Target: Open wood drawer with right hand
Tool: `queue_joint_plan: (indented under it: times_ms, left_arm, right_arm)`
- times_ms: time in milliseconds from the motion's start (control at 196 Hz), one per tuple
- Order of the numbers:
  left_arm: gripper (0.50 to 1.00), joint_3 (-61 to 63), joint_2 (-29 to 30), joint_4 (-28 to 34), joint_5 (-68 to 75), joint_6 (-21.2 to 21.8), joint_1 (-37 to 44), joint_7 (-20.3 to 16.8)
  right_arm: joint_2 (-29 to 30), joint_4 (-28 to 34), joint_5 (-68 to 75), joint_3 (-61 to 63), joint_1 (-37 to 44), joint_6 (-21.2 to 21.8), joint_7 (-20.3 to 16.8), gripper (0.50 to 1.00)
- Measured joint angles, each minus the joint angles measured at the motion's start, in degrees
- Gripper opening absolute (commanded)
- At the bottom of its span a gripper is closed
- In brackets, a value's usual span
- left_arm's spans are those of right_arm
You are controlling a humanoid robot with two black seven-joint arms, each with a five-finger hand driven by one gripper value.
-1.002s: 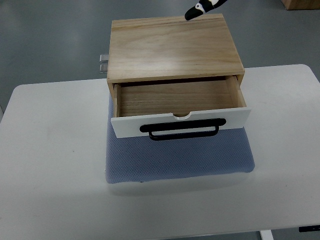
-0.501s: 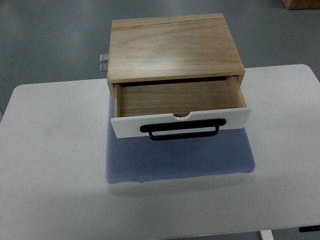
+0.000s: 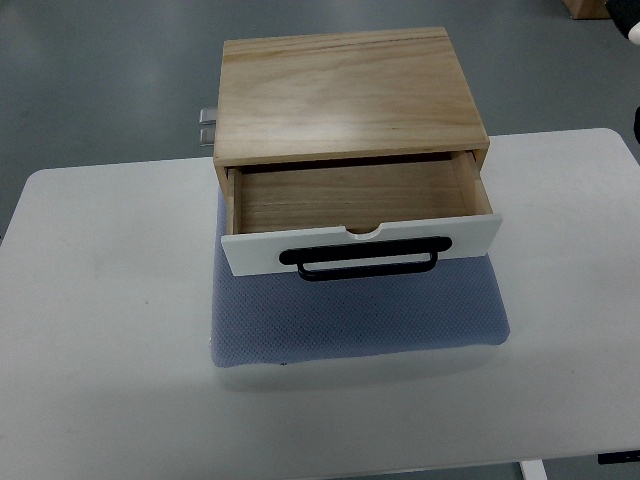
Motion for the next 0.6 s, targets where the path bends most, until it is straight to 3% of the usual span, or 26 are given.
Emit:
queue_joint_plan:
  times_ms: [598]
  left_arm:
    - [1.0, 0.0, 0.0, 0.0, 0.0, 0.0, 0.0, 0.0]
  right_arm:
    - [2.9, 0.1, -0.3, 0.1, -2.7, -4.4, 0.4, 0.944]
